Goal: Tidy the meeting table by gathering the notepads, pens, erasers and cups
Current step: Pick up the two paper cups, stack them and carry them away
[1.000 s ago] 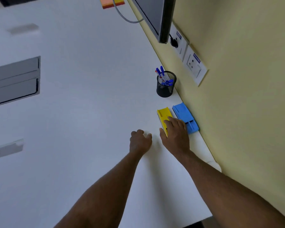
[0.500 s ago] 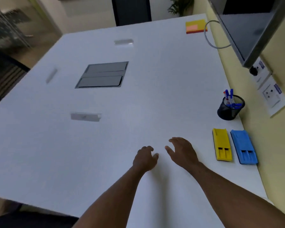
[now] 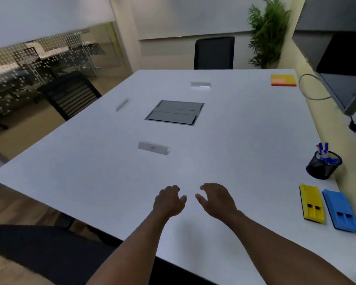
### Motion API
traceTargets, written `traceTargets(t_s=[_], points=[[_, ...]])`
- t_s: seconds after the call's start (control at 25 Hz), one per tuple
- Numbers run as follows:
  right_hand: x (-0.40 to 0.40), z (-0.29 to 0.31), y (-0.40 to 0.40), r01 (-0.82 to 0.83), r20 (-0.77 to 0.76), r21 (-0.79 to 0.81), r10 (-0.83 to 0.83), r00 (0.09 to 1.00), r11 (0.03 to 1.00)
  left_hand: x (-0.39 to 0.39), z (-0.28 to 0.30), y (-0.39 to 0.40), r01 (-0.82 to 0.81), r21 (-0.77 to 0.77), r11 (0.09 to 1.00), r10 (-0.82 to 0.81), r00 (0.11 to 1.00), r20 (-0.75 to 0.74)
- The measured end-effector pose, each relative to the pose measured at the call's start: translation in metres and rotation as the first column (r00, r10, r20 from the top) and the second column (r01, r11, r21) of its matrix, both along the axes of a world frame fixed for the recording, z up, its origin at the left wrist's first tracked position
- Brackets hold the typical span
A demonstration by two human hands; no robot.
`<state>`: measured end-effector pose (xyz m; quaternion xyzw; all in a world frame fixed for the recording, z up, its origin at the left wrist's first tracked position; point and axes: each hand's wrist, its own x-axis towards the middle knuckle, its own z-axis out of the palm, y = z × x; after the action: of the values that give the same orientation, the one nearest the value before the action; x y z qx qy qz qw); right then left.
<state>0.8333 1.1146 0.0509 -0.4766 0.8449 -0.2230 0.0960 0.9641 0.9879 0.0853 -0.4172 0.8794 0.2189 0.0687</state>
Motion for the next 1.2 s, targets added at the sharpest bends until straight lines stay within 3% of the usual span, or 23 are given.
traceTargets(t_s=[0.36, 0.76, 0.88, 1.0, 1.2], points=[[0.1, 0.0, 0.067, 0.092, -0.028, 0.024, -0.092, 0.995, 0.995, 0.095, -0.012, 0.051, 0.197, -0.176, 0.964, -0.201, 0.979, -0.007], [0.063, -0.025, 0.203, 0.367, -0.043, 0.169, -0.365, 0.93, 0.915, 0.072, -0.055, 0.112, 0.432, -0.005, 0.902, -0.426, 0.891, 0.157], [0.039, -0.033, 0.246, 0.495, -0.037, 0.16, -0.496, 0.868, 0.854, 0.039, -0.076, 0.138, 0.5, 0.115, 0.859, -0.513, 0.832, 0.214], [0.02, -0.035, 0.27, 0.571, -0.138, 0.128, -0.555, 0.82, 0.811, 0.02, -0.085, 0.151, 0.521, 0.188, 0.833, -0.553, 0.799, 0.235], [-0.024, -0.035, 0.31, 0.712, -0.225, 0.159, -0.677, 0.701, 0.684, -0.019, -0.108, 0.169, 0.583, 0.191, 0.79, -0.613, 0.739, 0.281]])
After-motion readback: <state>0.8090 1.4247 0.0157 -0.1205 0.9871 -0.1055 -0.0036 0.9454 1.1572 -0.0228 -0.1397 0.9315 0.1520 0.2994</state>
